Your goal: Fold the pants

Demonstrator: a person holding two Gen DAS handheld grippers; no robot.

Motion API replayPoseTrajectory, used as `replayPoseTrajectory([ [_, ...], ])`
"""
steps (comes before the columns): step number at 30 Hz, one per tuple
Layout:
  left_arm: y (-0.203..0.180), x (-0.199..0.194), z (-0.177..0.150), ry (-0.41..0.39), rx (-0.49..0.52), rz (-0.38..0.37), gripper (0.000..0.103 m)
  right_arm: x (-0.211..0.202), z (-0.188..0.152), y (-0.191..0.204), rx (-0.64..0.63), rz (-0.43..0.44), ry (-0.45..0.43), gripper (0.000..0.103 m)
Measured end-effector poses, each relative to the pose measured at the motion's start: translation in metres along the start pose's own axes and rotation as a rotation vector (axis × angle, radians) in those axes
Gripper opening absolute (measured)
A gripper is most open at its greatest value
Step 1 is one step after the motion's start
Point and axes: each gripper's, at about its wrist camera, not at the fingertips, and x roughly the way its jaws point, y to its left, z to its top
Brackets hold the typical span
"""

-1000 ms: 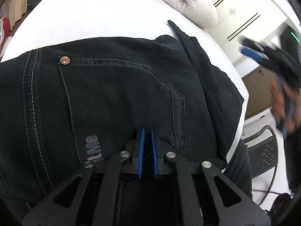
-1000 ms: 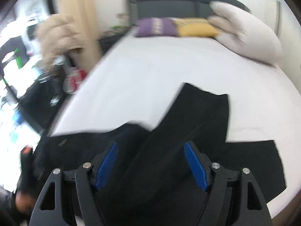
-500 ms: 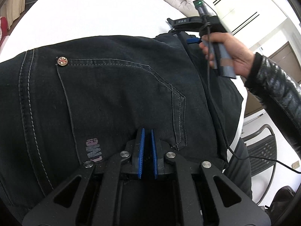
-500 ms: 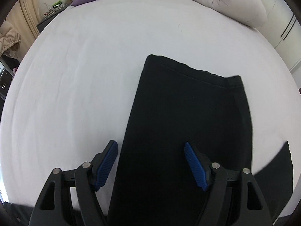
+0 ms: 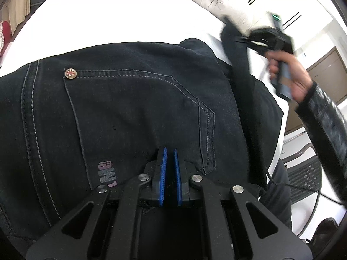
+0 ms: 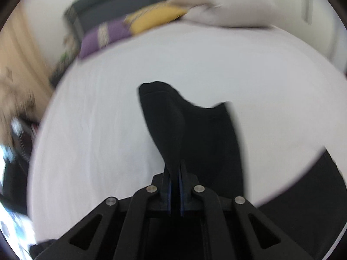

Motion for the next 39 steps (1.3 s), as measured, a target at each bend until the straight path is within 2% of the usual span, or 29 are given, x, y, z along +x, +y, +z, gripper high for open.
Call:
replayPoseTrajectory([
  [3, -0.003, -0.001, 0.001, 0.005, 0.0, 0.013, 0.007, -0.05, -0.015, -0.07, 0.181, 0.047, -0.095, 0.005],
  [5, -0.008, 0.001, 0.001, 0.007, 0.001, 0.024, 0.007, -0.082, -0.033, -0.125, 0.338, 0.103, -0.168, 0.005],
  [6, -0.009, 0.002, 0.002, 0.007, -0.002, 0.026, 0.007, -0.09, -0.048, -0.147, 0.403, 0.097, -0.185, 0.005],
  [9, -0.011, 0.002, 0.004, 0.01, -0.019, 0.032, 0.007, -0.103, -0.1, -0.215, 0.619, 0.11, -0.212, 0.008],
  [12, -0.016, 0.004, 0.008, 0.017, -0.019, 0.045, 0.008, -0.099, -0.14, -0.264, 0.809, 0.163, -0.171, 0.019],
  [13, -0.018, 0.003, 0.009, 0.02, -0.019, 0.051, 0.008, -0.098, -0.15, -0.271, 0.849, 0.197, -0.178, 0.025],
  [14, -0.019, 0.003, 0.01, 0.022, -0.019, 0.055, 0.008, -0.098, -0.156, -0.274, 0.869, 0.213, -0.197, 0.041],
  [15, -0.018, 0.002, 0.011, 0.023, -0.02, 0.058, 0.008, -0.1, -0.158, -0.277, 0.878, 0.225, -0.215, 0.05],
  [17, -0.022, 0.003, 0.012, 0.024, -0.021, 0.068, 0.008, -0.098, -0.158, -0.277, 0.9, 0.287, -0.246, 0.056],
  [20, -0.025, 0.003, 0.011, 0.027, -0.02, 0.076, 0.008, -0.094, -0.152, -0.288, 0.914, 0.292, -0.24, 0.058],
  [22, -0.026, 0.002, 0.01, 0.029, -0.019, 0.08, 0.008, -0.088, -0.148, -0.289, 0.951, 0.286, -0.239, 0.058],
  [23, -0.027, 0.002, 0.011, 0.03, -0.018, 0.082, 0.008, -0.086, -0.146, -0.295, 0.976, 0.288, -0.246, 0.054],
  [25, -0.027, 0.002, 0.01, 0.03, -0.018, 0.084, 0.008, -0.083, -0.145, -0.303, 1.003, 0.275, -0.244, 0.042],
  [27, -0.029, 0.003, 0.01, 0.032, -0.017, 0.089, 0.008, -0.085, -0.151, -0.312, 1.017, 0.242, -0.228, 0.016],
  [29, -0.029, 0.004, 0.009, 0.032, -0.015, 0.092, 0.008, -0.086, -0.157, -0.319, 1.019, 0.206, -0.205, 0.003],
  [39, -0.033, 0.006, 0.009, 0.036, -0.013, 0.102, 0.008, -0.103, -0.17, -0.33, 0.989, 0.146, -0.238, 0.003],
])
